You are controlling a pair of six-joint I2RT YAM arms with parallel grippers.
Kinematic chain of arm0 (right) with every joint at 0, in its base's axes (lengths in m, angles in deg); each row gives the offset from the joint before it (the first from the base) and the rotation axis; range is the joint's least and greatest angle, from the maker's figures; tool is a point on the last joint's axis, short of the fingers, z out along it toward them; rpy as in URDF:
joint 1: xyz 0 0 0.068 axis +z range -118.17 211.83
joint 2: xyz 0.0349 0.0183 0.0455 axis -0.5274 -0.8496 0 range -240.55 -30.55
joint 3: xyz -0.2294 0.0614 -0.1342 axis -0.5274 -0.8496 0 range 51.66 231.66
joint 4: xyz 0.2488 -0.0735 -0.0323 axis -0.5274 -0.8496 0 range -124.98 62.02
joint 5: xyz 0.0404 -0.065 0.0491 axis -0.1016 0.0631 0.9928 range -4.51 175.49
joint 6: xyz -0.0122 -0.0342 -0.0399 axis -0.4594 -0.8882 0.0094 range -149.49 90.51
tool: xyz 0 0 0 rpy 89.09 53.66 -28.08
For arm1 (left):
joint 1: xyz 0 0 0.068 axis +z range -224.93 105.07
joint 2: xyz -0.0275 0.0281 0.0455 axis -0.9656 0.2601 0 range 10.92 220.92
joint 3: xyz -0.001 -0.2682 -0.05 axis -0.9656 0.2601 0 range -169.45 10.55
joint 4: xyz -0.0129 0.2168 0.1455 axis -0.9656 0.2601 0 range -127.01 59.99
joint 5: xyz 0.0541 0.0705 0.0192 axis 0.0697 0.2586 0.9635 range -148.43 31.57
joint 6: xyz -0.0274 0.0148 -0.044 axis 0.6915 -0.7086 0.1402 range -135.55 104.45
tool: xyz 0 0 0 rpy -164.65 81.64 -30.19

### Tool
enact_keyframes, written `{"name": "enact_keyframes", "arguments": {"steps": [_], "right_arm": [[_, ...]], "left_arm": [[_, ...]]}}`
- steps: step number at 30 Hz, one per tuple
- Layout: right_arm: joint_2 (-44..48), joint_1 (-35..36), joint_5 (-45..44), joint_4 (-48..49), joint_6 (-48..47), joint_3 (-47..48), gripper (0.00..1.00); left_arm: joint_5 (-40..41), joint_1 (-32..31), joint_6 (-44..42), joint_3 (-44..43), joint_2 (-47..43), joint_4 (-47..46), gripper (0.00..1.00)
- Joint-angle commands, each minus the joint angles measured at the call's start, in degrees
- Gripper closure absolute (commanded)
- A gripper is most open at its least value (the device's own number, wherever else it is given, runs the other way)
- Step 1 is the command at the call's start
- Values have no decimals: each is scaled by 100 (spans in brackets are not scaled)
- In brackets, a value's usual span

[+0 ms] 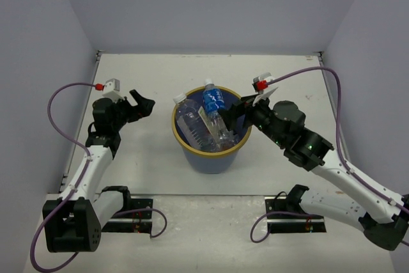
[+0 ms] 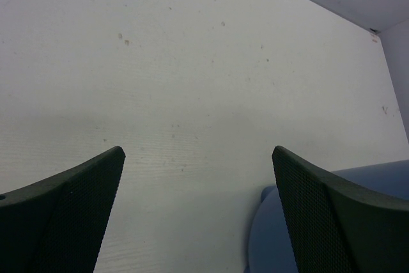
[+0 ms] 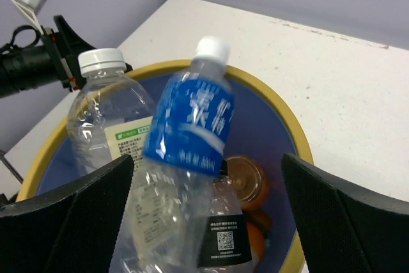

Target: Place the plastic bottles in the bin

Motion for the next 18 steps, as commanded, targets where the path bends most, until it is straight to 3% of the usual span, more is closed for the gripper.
{"name": "enact_keyframes", "arguments": {"steps": [1,5,8,10,14,18], "right_arm": [[291,29,175,56,163,115,1],[443,20,-88,-91,233,249,1],[590,-64,-1137,-108,218,300,1],[643,-418,-1198,-198,365,295,1],[885,-1300,-459,-266,873,-6,1],[1021,-1973,-561,-273,1132,-434,1]], "left_arm": [[-137,44,-44,41,-177,-36,0],[-103,44,-8,118,-275,-20,0],[-111,47,-16,124,-308,-1,0],[-102,44,-16,118,-310,31,0],[-137,52,2,135,-326,31,0],[-139,46,2,135,-357,42,0]]}}
